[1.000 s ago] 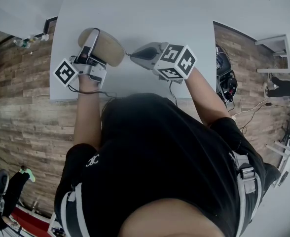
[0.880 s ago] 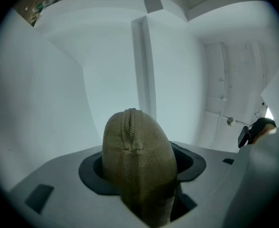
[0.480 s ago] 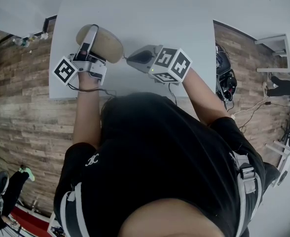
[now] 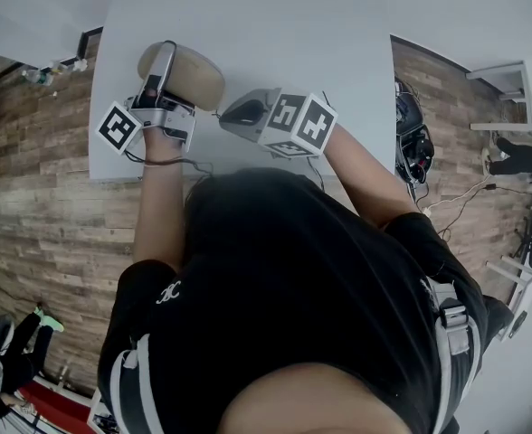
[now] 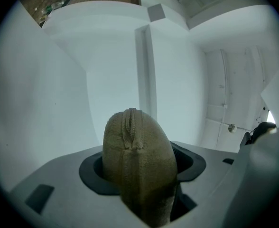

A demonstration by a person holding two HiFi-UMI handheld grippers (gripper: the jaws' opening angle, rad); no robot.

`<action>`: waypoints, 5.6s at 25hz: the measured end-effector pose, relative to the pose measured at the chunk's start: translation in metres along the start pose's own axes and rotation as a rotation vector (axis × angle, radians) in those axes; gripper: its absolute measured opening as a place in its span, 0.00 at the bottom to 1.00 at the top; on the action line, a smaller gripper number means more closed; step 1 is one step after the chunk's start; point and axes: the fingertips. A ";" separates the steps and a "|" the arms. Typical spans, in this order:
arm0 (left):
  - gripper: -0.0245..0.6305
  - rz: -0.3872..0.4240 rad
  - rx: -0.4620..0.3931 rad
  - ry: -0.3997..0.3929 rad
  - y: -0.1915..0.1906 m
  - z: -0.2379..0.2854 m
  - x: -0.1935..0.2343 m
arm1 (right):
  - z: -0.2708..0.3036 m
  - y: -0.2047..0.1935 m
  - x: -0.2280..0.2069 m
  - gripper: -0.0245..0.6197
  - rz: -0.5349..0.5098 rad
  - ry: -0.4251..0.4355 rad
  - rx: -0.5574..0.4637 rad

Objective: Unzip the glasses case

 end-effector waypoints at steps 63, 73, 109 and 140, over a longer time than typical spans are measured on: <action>0.65 0.276 0.383 0.170 -0.072 -0.003 0.058 | -0.016 -0.015 -0.065 0.46 0.519 -0.053 -0.409; 0.67 0.514 0.429 0.472 -0.055 -0.031 0.107 | -0.019 -0.060 -0.106 0.46 0.532 -0.307 -0.318; 0.04 0.935 0.594 0.751 -0.091 -0.069 0.111 | 0.028 -0.177 -0.165 0.46 0.534 -0.504 -0.127; 0.04 0.968 0.572 0.714 -0.185 -0.037 0.079 | -0.123 -0.103 -0.116 0.06 0.252 -0.590 -0.483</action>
Point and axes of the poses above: the fingertips, and each gripper's own axes: z forward along the fingers, x to its left, y out of its top, and after that the axes turned 5 degrees about z, right-handed
